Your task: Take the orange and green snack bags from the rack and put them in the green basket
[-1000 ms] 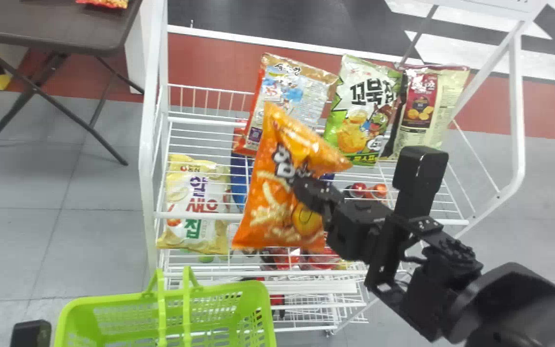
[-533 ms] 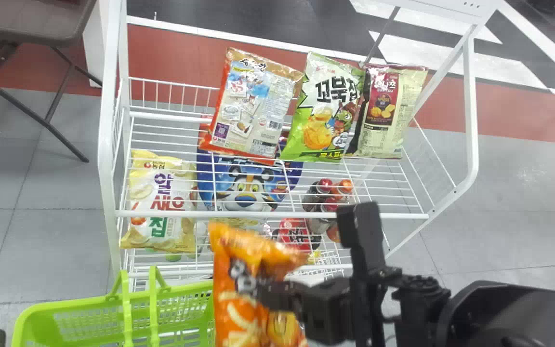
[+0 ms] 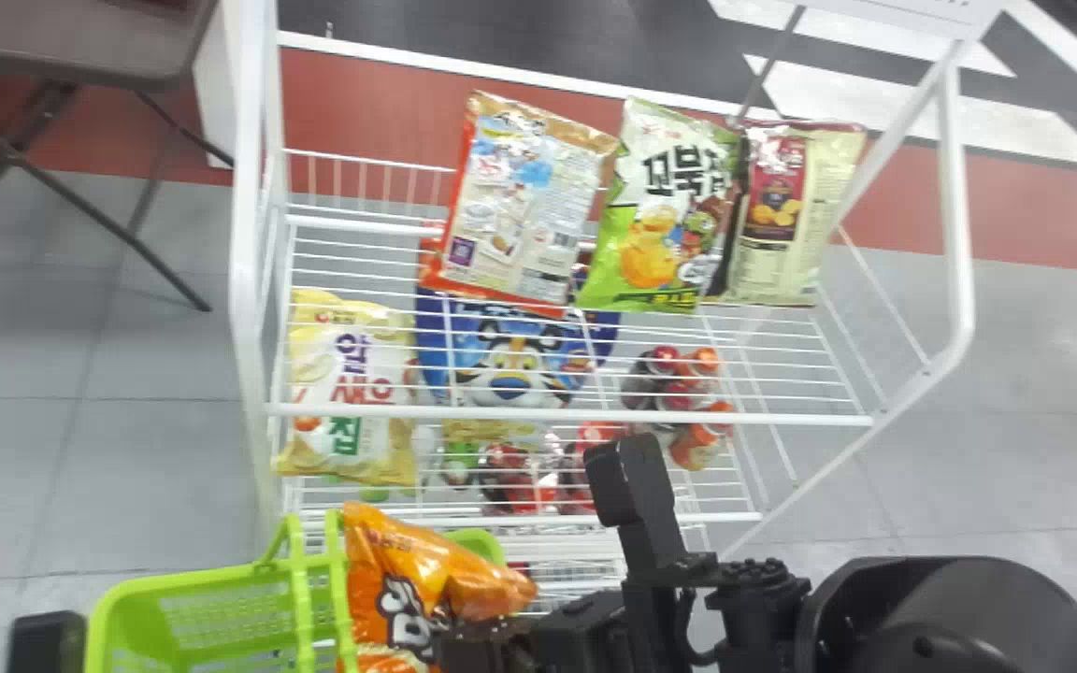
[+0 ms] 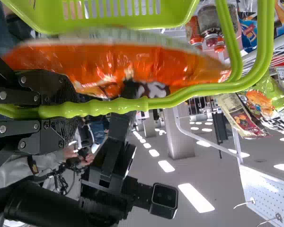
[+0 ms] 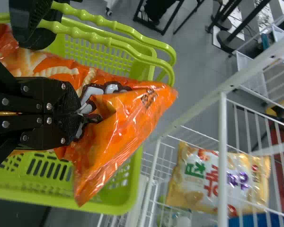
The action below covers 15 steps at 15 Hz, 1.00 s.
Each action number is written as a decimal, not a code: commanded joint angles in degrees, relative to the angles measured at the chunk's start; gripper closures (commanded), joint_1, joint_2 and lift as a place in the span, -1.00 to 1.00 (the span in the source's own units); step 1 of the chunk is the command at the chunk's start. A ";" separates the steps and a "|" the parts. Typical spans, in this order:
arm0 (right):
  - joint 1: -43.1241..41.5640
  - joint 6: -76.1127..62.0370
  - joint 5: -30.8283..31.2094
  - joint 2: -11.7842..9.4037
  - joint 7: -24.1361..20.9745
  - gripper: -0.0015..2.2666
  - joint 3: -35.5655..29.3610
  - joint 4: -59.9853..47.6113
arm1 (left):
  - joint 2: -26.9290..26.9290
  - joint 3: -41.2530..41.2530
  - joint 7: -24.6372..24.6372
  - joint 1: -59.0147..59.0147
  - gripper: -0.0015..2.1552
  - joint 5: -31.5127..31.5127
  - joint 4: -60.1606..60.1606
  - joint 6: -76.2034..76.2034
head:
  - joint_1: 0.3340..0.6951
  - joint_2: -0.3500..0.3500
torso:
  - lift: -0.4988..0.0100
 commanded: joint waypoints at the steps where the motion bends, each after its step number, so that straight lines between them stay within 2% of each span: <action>1: -1.36 0.12 4.09 0.72 0.00 0.98 4.75 4.76 | 0.12 -0.01 -0.10 0.00 0.99 0.00 0.10 0.00 | 1.00 -0.63 | 0.96; 5: -3.21 -1.76 11.64 0.98 0.08 0.98 10.46 13.46 | 0.12 -0.01 -0.28 0.00 0.99 0.08 0.19 0.00 | 1.00 -0.51 | 0.96; 8: -4.08 -14.94 13.67 0.98 1.93 0.98 11.87 20.05 | 0.12 -0.01 -0.37 0.00 0.99 0.00 0.19 0.00 | 1.00 -0.52 | 0.96; 10: -4.52 -21.27 14.72 0.98 3.07 0.98 12.22 23.04 | 0.12 -0.19 -0.37 0.00 0.99 0.00 0.19 0.00 | 1.00 -0.43 | 0.96; 11: -4.88 -20.92 15.07 0.89 3.69 0.78 12.22 23.39 | 0.12 -0.19 -0.37 0.00 0.99 0.00 0.10 0.00 | 1.00 -0.40 | 0.96; 12: -4.79 -20.74 15.42 0.89 3.78 0.16 12.31 23.04 | 0.12 -0.19 -0.37 0.00 0.99 0.00 0.10 0.00 | 1.00 -0.39 | 0.96; 13: -4.79 -18.63 16.04 0.72 4.04 -0.94 12.31 21.72 | 0.12 -0.19 -0.37 0.00 0.99 0.00 0.19 0.00 | 1.00 -0.38 | 0.96; 15: -4.26 -14.06 18.15 0.45 4.04 -1.00 12.22 17.94 | 0.12 -0.19 -0.19 -0.09 0.99 0.00 0.19 0.00 | 1.00 -0.40 | 0.96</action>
